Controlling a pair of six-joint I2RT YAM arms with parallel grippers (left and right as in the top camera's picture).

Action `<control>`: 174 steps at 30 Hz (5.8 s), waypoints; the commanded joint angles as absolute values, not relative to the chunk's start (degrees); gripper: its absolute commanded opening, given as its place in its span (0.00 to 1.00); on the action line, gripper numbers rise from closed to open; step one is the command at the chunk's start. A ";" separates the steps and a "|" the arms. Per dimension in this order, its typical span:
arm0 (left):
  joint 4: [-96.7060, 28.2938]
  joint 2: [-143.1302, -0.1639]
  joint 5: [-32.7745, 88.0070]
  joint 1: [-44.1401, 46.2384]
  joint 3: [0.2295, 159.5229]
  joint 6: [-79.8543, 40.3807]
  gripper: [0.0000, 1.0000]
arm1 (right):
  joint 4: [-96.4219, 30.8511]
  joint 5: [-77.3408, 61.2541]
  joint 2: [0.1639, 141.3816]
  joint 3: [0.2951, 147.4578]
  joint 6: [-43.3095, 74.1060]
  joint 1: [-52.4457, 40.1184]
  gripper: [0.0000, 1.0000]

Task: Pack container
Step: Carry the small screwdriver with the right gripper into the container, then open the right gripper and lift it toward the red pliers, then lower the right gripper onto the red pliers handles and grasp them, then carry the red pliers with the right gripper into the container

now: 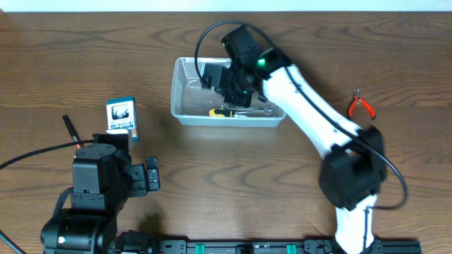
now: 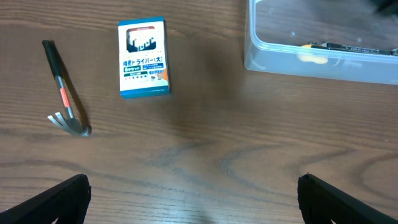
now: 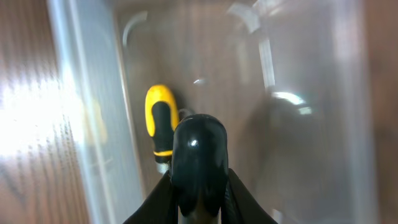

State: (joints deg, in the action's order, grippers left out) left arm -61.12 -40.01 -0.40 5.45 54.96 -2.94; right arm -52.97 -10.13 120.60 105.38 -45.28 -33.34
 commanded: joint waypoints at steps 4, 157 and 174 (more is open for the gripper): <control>-61.21 -40.03 -1.06 5.21 54.98 -3.03 0.98 | -53.06 -13.78 125.95 105.89 -47.48 -33.04 0.01; -61.23 -40.03 -1.04 5.21 54.98 -3.03 0.98 | -67.09 0.38 139.17 105.19 22.98 8.95 0.01; -61.25 -40.03 -1.04 5.21 54.98 -3.05 0.98 | -64.66 -2.85 107.00 112.29 -9.34 -11.60 0.01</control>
